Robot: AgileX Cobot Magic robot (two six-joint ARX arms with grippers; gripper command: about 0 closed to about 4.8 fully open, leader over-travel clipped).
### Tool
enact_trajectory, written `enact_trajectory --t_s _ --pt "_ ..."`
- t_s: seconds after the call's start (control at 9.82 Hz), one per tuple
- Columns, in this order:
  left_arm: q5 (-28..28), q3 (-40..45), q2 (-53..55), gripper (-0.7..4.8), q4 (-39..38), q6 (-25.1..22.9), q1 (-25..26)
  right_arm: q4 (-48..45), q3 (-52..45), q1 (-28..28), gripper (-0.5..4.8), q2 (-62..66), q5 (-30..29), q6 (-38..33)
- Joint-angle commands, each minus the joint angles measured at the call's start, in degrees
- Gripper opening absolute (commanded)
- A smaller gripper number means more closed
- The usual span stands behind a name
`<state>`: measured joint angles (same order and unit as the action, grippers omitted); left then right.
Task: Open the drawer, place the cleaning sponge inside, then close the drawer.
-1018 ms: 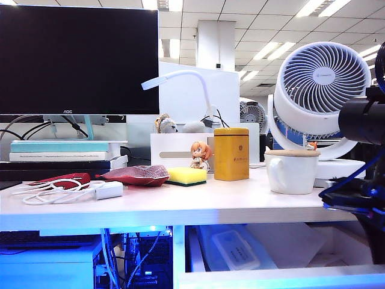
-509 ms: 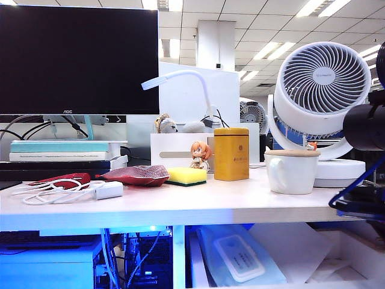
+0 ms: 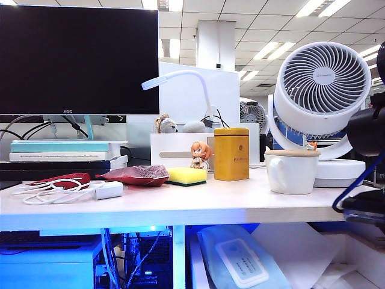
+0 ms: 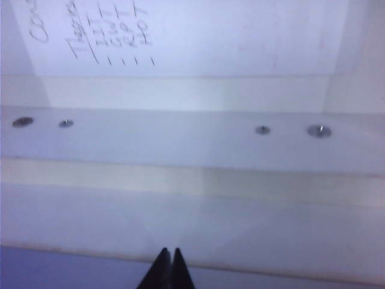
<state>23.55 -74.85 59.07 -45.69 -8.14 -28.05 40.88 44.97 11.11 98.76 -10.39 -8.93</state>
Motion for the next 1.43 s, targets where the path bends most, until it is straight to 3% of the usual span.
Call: enact_trajectory --t_s 0.1,1.02,1.43 --pt "0.3 -0.3 -0.1 -0.05 0.5 -0.2 0.0 4.2 -0.1 0.0 -0.06 -0.1 -0.4 0.0" --pt "0.3 -0.3 -0.1 -0.05 0.5 -0.3 0.0 11.4 -0.1 0.0 -0.06 -0.1 -0.5 0.4" --pt "0.3 -0.3 -0.1 -0.05 0.5 -0.2 0.0 5.8 0.3 0.0 -0.06 -2.5 -0.2 1.6"
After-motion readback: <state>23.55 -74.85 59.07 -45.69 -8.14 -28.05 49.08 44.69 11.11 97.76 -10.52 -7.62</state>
